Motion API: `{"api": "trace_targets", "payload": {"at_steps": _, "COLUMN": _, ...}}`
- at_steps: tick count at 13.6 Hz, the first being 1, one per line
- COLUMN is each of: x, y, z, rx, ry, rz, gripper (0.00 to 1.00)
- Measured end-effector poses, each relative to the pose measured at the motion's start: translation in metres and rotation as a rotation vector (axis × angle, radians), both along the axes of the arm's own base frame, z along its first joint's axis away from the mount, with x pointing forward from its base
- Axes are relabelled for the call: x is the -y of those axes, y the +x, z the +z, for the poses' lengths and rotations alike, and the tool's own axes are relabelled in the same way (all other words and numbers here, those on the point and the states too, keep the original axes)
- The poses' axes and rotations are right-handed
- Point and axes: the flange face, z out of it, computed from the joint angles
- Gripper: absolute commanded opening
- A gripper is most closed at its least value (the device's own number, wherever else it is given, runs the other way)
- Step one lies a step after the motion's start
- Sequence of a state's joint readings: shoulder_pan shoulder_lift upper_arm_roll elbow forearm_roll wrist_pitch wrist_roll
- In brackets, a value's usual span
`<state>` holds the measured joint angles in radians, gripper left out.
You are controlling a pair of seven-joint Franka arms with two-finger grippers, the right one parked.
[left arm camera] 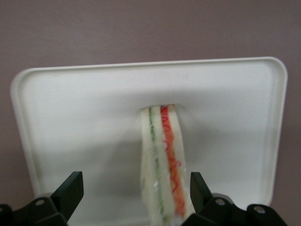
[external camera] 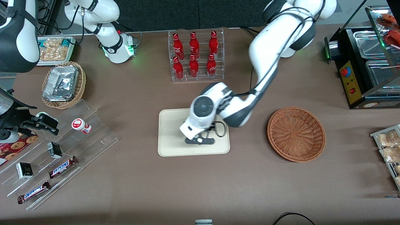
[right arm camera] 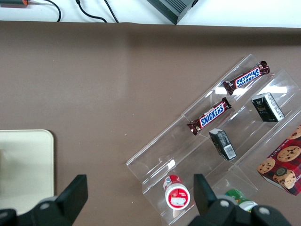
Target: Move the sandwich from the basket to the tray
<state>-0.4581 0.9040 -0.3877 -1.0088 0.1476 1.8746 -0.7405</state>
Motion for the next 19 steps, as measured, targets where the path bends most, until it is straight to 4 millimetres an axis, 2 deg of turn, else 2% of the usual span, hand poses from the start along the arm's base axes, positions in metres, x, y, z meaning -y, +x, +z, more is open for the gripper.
{"api": "trace_targets", "payload": {"at_steps": 2, "x": -0.055, "y": 0.018, "z": 0.063, "rx": -0.037, "ry": 0.013, "rz": -0.006, "gripper": 0.99}}
{"api": "trace_targets", "payload": {"at_steps": 3, "x": -0.082, "y": 0.023, "z": 0.088, "rx": -0.051, "ry": 0.021, "rz": -0.011, "gripper": 0.99}}
{"api": "trace_targets", "payload": {"at_steps": 5, "x": -0.141, "y": 0.032, "z": 0.118, "rx": -0.059, "ry": 0.02, "rz": -0.016, "gripper": 0.99}}
{"api": "trace_targets", "payload": {"at_steps": 7, "x": -0.207, "y": 0.036, "z": 0.122, "rx": -0.074, "ry": 0.019, "rz": -0.037, "gripper": 0.99}}
{"api": "trace_targets", "payload": {"at_steps": 9, "x": -0.275, "y": 0.032, "z": 0.116, "rx": -0.069, "ry": 0.026, "rz": -0.073, "gripper": 0.99}}
{"api": "trace_targets", "payload": {"at_steps": 11, "x": -0.332, "y": 0.017, "z": 0.118, "rx": -0.059, "ry": 0.043, "rz": -0.112, "gripper": 0.99}}
{"api": "trace_targets", "payload": {"at_steps": 13, "x": -0.384, "y": 0.002, "z": 0.133, "rx": -0.044, "ry": 0.058, "rz": -0.146, "gripper": 0.99}}
{"api": "trace_targets", "payload": {"at_steps": 16, "x": -0.447, "y": -0.019, "z": 0.167, "rx": -0.025, "ry": 0.074, "rz": -0.172, "gripper": 0.99}}
{"api": "trace_targets", "payload": {"at_steps": 17, "x": -0.458, "y": -0.026, "z": 0.181, "rx": -0.023, "ry": 0.081, "rz": -0.172, "gripper": 0.99}}
{"api": "trace_targets", "payload": {"at_steps": 19, "x": -0.46, "y": -0.039, "z": 0.214, "rx": -0.014, "ry": 0.098, "rz": -0.17, "gripper": 1.0}}
